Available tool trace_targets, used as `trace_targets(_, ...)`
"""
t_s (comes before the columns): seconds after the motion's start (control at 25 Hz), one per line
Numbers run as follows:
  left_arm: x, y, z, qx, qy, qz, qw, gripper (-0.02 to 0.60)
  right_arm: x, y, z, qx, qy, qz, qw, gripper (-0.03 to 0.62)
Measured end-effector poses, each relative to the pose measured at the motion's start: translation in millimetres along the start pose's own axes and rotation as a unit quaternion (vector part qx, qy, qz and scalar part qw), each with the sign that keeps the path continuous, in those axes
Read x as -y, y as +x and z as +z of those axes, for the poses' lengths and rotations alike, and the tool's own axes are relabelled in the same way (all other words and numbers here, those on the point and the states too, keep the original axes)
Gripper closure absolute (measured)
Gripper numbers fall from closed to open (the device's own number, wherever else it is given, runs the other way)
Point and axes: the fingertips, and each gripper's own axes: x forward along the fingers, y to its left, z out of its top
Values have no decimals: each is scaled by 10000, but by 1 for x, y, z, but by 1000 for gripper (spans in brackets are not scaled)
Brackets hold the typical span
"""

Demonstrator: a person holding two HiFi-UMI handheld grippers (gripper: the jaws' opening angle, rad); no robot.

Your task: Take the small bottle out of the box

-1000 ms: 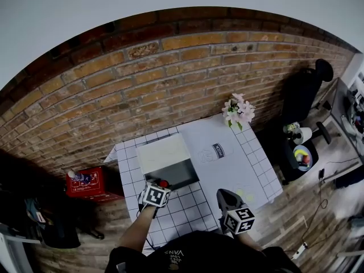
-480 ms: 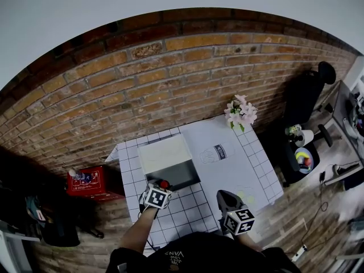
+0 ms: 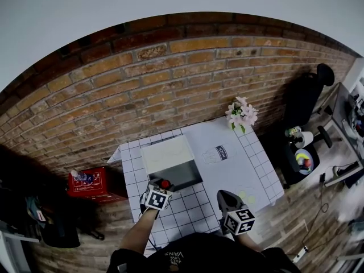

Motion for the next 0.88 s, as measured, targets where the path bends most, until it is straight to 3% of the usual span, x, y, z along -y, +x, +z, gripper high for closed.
trace_targets(0.4, 3, -46, 25, 736, 174, -57, 9971, 356, -25, -7, -2, 197, -177, -127, 9996, 595)
trace_targets(0.88, 16, -107, 18, 1364, 469, -321, 9890, 356, -70, -19, -9, 517, -280, -379, 9975, 595)
